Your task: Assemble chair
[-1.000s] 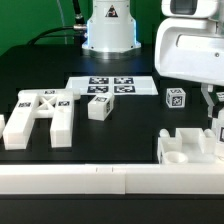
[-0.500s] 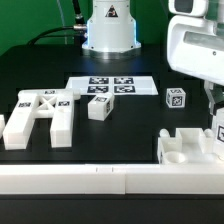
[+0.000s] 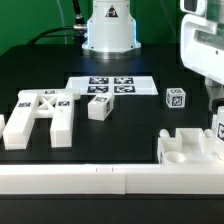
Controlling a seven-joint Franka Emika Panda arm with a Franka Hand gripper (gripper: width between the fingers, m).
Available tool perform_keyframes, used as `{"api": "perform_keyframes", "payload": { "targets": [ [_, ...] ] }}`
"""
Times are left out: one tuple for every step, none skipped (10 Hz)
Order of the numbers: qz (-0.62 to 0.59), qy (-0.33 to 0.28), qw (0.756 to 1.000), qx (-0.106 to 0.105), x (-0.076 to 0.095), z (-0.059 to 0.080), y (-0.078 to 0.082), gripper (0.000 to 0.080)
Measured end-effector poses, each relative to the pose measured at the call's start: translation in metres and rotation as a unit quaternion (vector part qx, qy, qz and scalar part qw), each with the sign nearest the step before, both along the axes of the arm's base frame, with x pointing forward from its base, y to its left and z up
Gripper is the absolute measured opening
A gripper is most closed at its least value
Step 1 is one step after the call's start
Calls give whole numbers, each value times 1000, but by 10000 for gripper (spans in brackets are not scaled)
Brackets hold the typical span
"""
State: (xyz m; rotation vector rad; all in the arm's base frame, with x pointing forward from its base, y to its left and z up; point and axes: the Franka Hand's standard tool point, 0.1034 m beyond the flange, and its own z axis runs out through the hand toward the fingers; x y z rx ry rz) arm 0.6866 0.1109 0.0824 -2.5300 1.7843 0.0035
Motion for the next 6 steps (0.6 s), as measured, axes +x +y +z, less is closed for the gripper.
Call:
{"api": "perform_keyframes", "payload": {
  "targets": [
    [42, -2, 999, -1, 0, 0, -1, 610],
    [45, -2, 999, -1, 0, 0, 1, 637],
    [80, -5, 997, -2, 0, 0, 1, 637],
    [128, -6, 992, -4, 0, 0, 0, 647],
    [171, -8, 985, -5, 0, 0, 0, 647],
    [204, -9, 979, -6, 0, 0, 0, 649]
  ]
}}
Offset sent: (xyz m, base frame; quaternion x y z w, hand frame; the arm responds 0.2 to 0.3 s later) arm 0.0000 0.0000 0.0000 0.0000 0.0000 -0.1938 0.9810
